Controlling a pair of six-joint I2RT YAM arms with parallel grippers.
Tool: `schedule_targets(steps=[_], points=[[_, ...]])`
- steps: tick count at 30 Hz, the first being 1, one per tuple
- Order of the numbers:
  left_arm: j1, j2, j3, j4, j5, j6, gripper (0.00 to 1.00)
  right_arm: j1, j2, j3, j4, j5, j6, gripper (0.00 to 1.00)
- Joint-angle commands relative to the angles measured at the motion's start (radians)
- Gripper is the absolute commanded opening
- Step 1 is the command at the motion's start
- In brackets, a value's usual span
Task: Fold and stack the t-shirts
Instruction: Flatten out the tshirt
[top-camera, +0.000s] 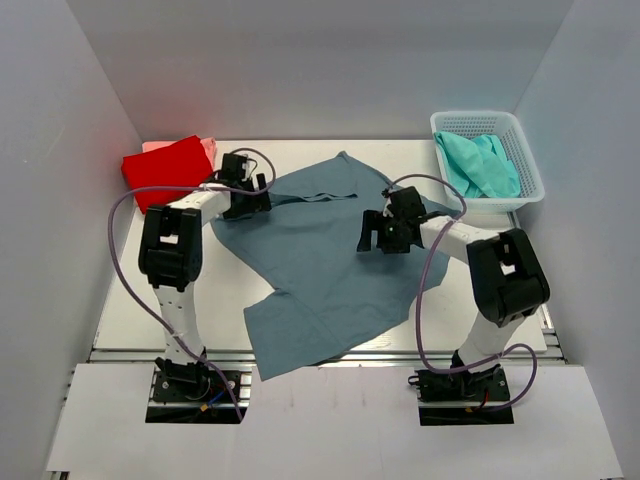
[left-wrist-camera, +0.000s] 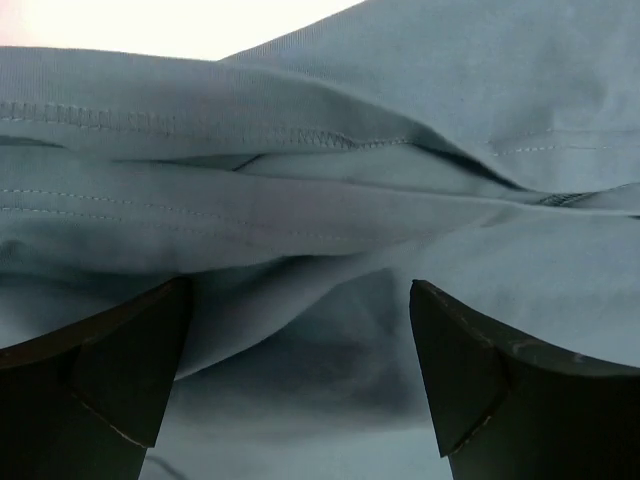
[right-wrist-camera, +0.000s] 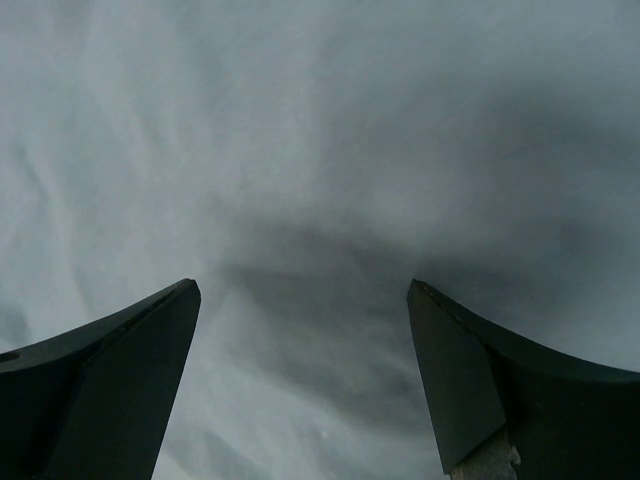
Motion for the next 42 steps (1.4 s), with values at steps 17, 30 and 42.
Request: schedule_targets(steps=[17,30,42], points=[[-0.126,-0.718,-0.855,-0.284,0.205,-0.278,1.0,-0.001,0.29,0.41,-0.077,0.173,-0.095,0.9],[-0.205,-0.606,-0.386,-0.099,0.079,-0.105,1.0,-0.002,-0.004,0.226,-0.017,0.108,-0.161,0.9],[-0.275,0.19,0.547,-0.279,0.118,0.019,1.0,-0.005,-0.107,-0.018,0.013,0.002,-0.067,0.9]])
